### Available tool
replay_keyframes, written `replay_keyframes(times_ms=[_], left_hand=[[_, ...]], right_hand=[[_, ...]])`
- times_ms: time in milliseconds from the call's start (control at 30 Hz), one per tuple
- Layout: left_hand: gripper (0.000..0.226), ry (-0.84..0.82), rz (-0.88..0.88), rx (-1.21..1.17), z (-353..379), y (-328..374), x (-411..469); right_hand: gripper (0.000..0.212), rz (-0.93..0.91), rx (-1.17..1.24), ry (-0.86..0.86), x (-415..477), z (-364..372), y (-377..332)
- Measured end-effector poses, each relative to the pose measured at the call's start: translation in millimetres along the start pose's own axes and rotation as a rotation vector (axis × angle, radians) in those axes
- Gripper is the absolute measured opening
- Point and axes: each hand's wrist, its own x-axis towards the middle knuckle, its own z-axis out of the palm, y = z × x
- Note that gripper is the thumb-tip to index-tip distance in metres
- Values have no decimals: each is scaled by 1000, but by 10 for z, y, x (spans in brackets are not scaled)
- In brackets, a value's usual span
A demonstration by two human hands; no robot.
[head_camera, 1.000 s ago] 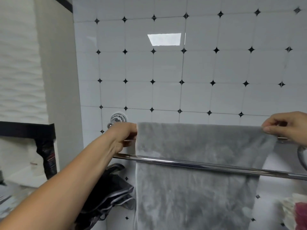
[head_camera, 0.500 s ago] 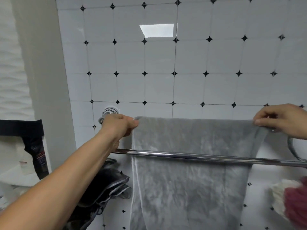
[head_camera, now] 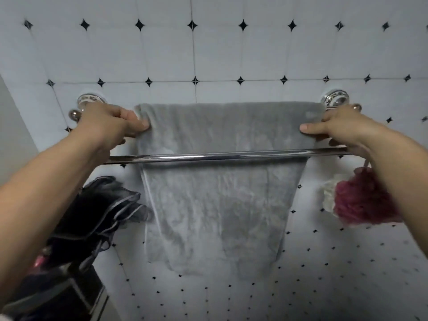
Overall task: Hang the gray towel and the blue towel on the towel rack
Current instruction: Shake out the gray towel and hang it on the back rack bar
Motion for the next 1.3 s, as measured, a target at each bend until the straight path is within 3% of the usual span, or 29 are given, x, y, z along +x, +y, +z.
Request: replay_keyframes(times_ms=[100,200,267,367,500,600,667,733,833,967,1067,1167,1233,1300], left_hand=[[22,91,10,-40,-67,5,36],[24,145,66,-21,-100,99,108],[25,178,114,14,-63,160,139],[24,186,125,51,-14,142,133],[27,32,100,88,3,11,-11],[24,11,103,124,34,-9,-65],[21,-22,99,92,90,-3,-102],[18,-73,93,76,151,-22,-144],[14,-119,73,102,202,-29,-164],[12,11,100,136,117,34,-68],[25,143,145,271,12,111,20],[32,195,181,367,-10,184,56],[30,198,207,372,6,169,85],[26,173,216,319,7,120,105]], right_hand=[[46,14,6,1,19,-111,20],[82,4,-213,-43,14,-268,19],[93,17,-311,-76,37,-304,14],[86,27,-333,-109,27,-267,2],[63,36,7,-210,95,-229,57],[39,36,94,-142,174,-147,106],[48,46,116,-68,202,-216,130],[71,58,144,-15,227,-349,150],[66,58,100,14,181,-455,140],[50,74,-93,65,38,-390,126],[43,46,-294,164,-62,-277,62],[40,-57,-316,450,-356,-118,67],[31,-133,-191,622,-668,78,250],[31,-80,-202,506,-970,413,584]])
